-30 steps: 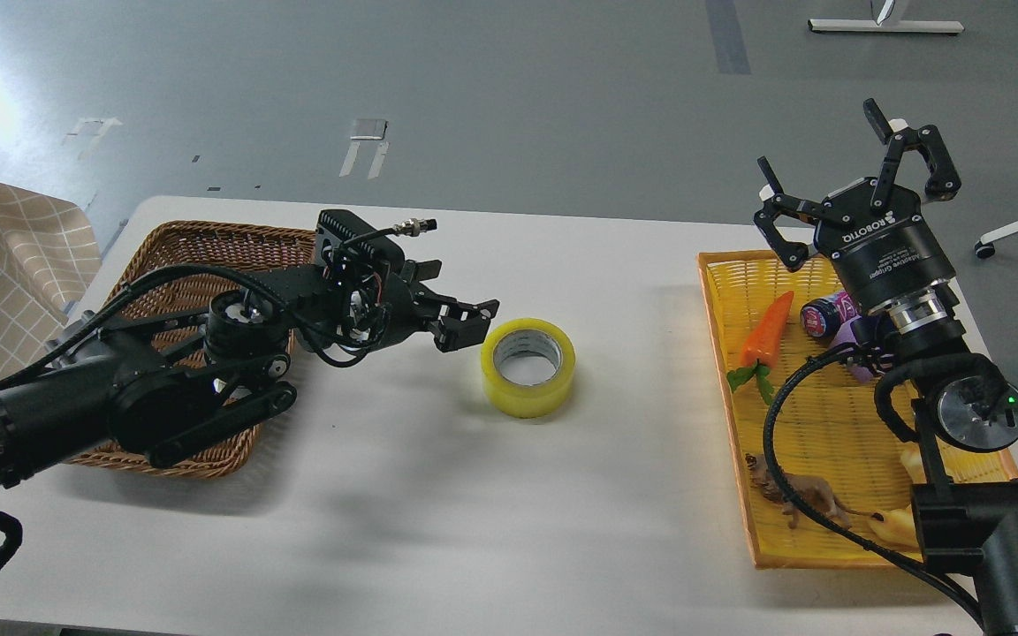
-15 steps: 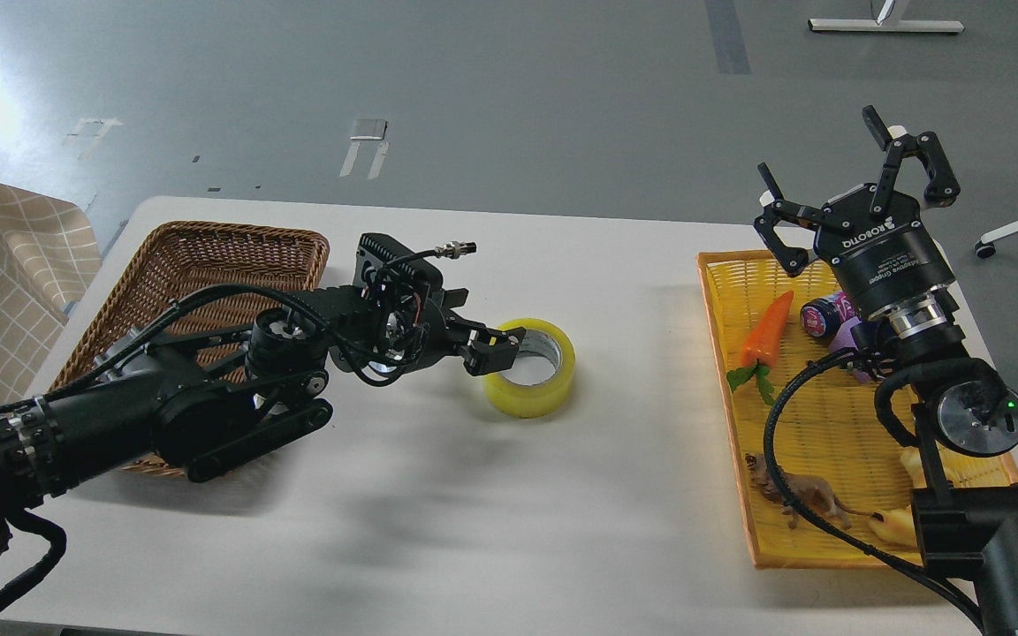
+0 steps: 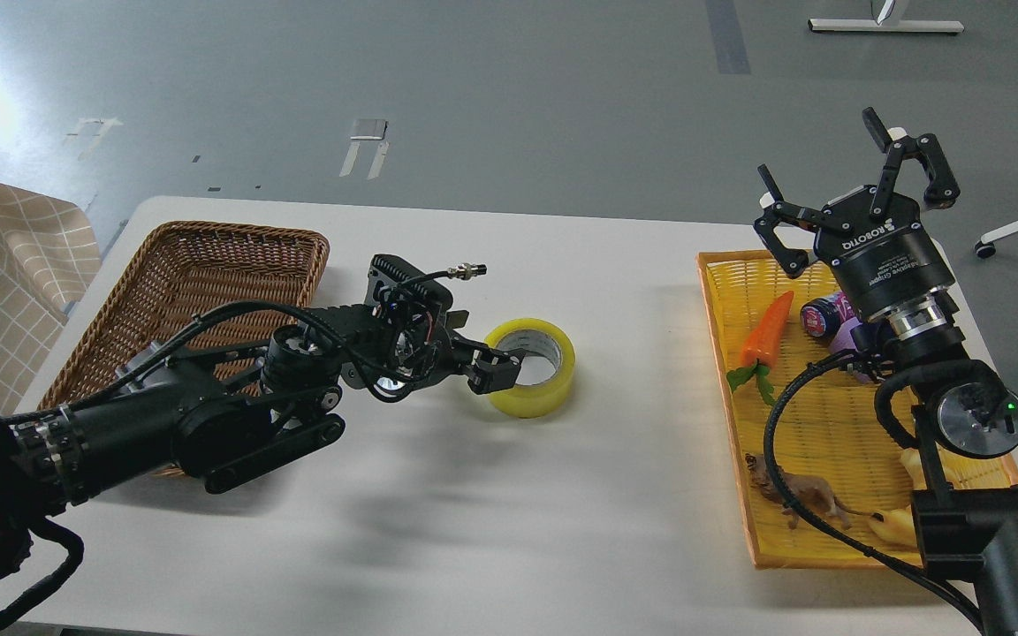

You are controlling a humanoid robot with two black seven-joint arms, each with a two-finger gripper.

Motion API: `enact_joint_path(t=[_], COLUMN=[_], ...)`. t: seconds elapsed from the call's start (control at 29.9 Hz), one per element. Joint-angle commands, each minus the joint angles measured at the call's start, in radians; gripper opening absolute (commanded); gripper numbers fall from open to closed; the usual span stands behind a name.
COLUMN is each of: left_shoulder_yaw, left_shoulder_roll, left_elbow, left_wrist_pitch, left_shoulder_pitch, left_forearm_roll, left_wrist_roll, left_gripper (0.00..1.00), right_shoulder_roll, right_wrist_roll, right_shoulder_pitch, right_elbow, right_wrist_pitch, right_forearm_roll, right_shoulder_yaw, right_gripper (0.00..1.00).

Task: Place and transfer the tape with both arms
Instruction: 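Grasp the tape roll with the left gripper and lift it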

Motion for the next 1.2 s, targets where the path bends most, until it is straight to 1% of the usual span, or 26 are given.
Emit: enact_joint_path(t=[0.0,0.23,0.27,0.3,0.33,0.37,0.4,0.43,0.47,0.5,0.57,0.6,0.63,0.9,1.17], left_shoulder_yaw=[0.000,-0.001,-0.001,0.000,0.000,0.000,0.000,0.002,0.002,0.002,0.005,0.011,0.014,0.037,0.035], left_shoulder_roll=[-0.019,-0.065,-0.067,-0.067,-0.067,-0.067,-0.067,-0.067,-0.067,-0.067,-0.069,-0.069,-0.070,-0.069,-0.035], left_elbow=[0.022,0.089,0.092,0.094,0.094,0.096,0.096,0.096,0.096,0.096,0.096,0.096,0.096,0.096,0.070], left_wrist_pitch=[0.000,0.000,0.001,0.000,0.000,0.000,0.000,0.000,0.000,0.000,0.000,-0.002,-0.002,-0.008,-0.008], left_shoulder_pitch=[-0.001,-0.003,-0.003,-0.003,-0.003,-0.003,-0.003,-0.001,-0.001,-0.001,-0.001,-0.006,-0.009,-0.024,-0.087], left_forearm_roll=[-0.029,-0.035,-0.033,-0.032,-0.032,-0.032,-0.030,-0.030,-0.030,-0.030,-0.029,-0.029,-0.029,-0.029,-0.033], left_wrist_roll=[0.000,0.000,0.002,0.002,0.002,0.005,0.008,0.015,0.020,0.022,0.034,0.044,0.049,0.049,0.043], left_gripper=[0.97,0.93,0.90,0.84,0.84,0.75,0.69,0.57,0.48,0.46,0.28,0.05,0.00,0.00,0.00], right_shoulder_roll=[0.000,0.000,0.000,0.000,0.000,0.000,0.000,0.000,0.000,0.000,0.000,0.000,0.000,0.000,0.000], right_wrist_roll=[0.000,0.000,0.000,0.000,0.000,0.000,0.000,0.000,0.000,0.000,0.002,0.002,0.002,0.002,0.002], right_shoulder_pitch=[-0.002,-0.006,-0.008,-0.009,-0.009,-0.009,-0.009,-0.009,-0.009,-0.009,-0.009,-0.009,-0.011,-0.011,-0.009], right_elbow=[-0.006,-0.006,-0.006,-0.006,-0.006,-0.006,-0.006,-0.006,-0.006,-0.006,-0.006,-0.006,-0.006,-0.008,-0.008], right_wrist_pitch=[0.000,0.000,0.000,0.000,0.000,0.000,0.000,0.000,0.000,0.000,0.000,0.000,0.000,0.000,0.000], right_forearm_roll=[0.000,0.000,0.000,0.000,0.000,0.000,0.000,0.000,0.000,0.000,0.000,0.000,0.000,0.000,0.000], right_shoulder_yaw=[0.000,0.001,0.001,0.001,0.001,0.001,0.001,0.003,0.003,0.003,0.003,0.003,0.003,0.003,0.003], right_gripper=[1.00,1.00,1.00,1.00,1.00,1.00,1.00,1.00,1.00,1.00,1.00,1.00,1.00,1.00,1.00])
